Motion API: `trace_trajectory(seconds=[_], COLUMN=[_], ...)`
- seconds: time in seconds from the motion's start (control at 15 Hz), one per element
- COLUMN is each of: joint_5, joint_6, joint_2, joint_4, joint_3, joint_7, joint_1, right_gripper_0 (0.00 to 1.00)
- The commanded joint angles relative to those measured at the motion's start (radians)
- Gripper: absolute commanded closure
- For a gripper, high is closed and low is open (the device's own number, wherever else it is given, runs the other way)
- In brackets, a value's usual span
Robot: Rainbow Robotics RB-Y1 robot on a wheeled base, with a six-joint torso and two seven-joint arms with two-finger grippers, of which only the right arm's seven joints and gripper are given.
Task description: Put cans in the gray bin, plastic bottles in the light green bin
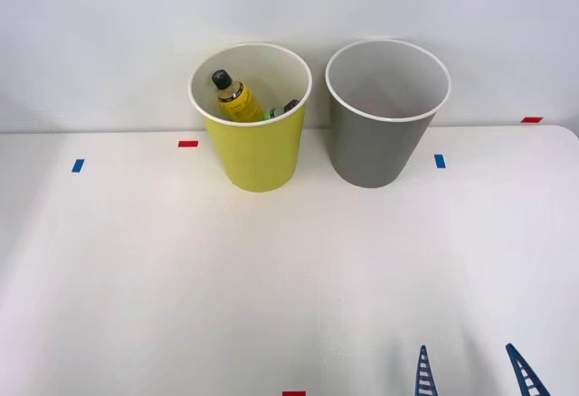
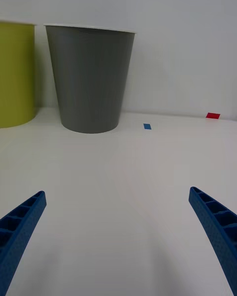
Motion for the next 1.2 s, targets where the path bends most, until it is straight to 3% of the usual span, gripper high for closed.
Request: trace_trajectory(seconds=[0.07, 1.2], joint_5=[0.0, 0.0], joint_6=[0.0, 0.0], joint_2=[0.0, 0.0], joint_4=[0.0, 0.0], joint_3=[0.0, 0.0], joint_7=[0.0, 0.0], joint_1=[0.0, 0.0], right_gripper_0=[0.0, 0.0])
